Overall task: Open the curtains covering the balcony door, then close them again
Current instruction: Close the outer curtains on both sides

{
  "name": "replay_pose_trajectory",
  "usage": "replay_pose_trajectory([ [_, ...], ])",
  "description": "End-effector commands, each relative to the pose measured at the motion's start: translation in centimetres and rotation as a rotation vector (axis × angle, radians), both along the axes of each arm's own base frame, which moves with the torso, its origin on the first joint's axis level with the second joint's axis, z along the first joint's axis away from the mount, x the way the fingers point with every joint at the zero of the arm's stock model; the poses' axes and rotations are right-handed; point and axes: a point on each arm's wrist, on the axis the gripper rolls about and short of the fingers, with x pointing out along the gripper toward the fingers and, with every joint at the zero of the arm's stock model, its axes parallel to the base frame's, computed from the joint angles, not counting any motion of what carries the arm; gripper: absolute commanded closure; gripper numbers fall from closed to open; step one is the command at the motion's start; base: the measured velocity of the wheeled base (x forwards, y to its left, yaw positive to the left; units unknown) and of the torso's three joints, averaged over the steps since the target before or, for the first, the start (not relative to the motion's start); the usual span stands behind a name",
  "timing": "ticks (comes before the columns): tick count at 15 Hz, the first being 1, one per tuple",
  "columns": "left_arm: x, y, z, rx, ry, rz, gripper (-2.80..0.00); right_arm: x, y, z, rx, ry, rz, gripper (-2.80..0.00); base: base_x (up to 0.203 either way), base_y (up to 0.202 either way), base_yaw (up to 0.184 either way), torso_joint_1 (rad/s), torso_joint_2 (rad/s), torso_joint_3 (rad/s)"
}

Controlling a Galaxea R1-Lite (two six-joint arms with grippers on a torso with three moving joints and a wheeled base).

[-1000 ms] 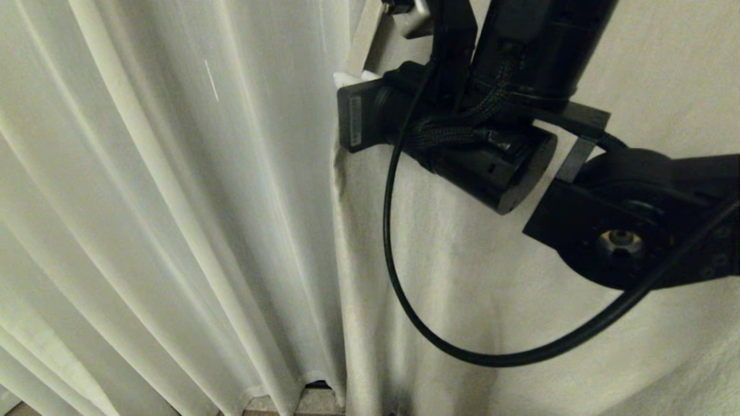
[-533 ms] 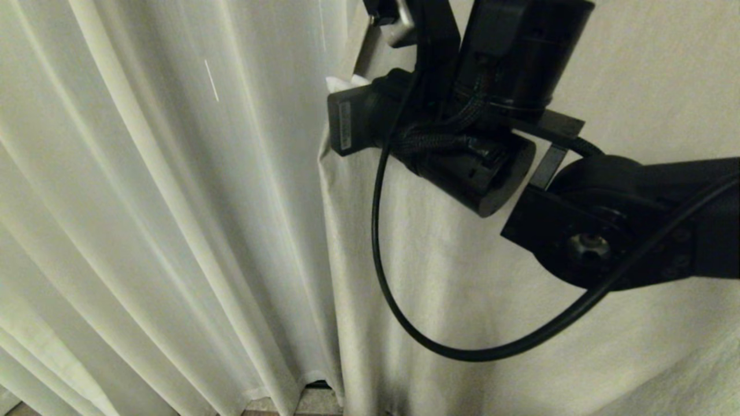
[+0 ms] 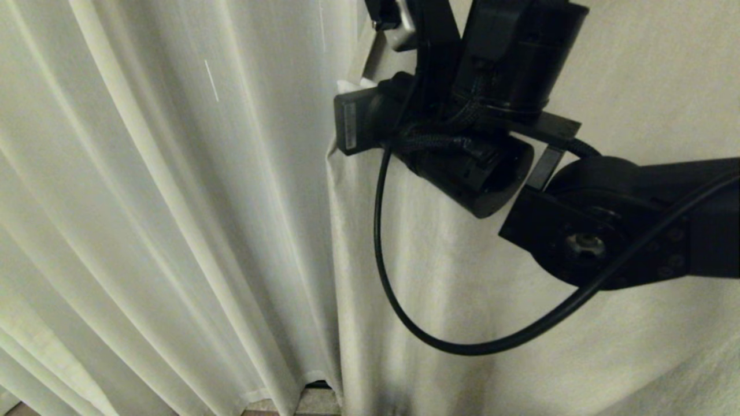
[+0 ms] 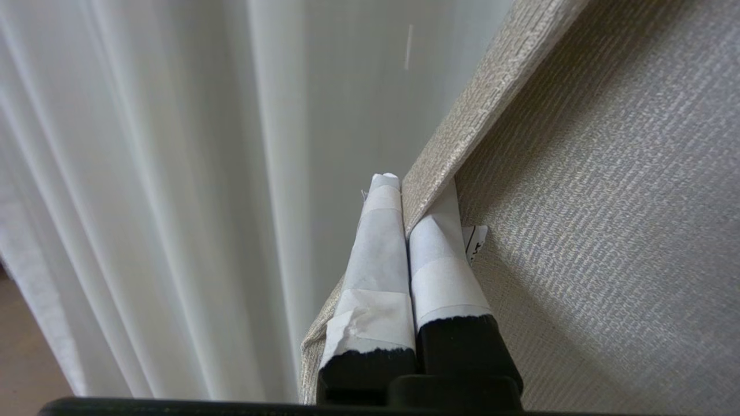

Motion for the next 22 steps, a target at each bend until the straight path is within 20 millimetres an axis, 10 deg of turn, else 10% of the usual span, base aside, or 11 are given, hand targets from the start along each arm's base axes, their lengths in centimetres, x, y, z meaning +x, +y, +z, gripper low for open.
replay_pose_trajectory([
  [1,0.0,0.0,0.0,-0.001,-0.001,0.001,0.0,0.0,-1.5,1.3,0.019,-0.023,-0.027,0.0,0.0,0.0,0.0,0.0,0.0,0.0],
  [7,0.0,0.0,0.0,-0.001,-0.001,0.0,0.0,-0.4,-8.2,4.1,-0.021,-0.023,-0.15,0.0,0.0,0.0,0.0,0.0,0.0,0.0],
  [13,0.0,0.0,0.0,-0.001,-0.001,0.001,0.0,-1.2,-20.6,5.2,-0.09,0.05,-0.473,0.0,0.0,0.0,0.0,0.0,0.0,0.0],
  [22,0.0,0.0,0.0,-0.001,-0.001,0.0,0.0,-3.3,-36.1,-0.8,-0.049,0.295,-1.09,0.0,0.0,0.0,0.0,0.0,0.0,0.0],
])
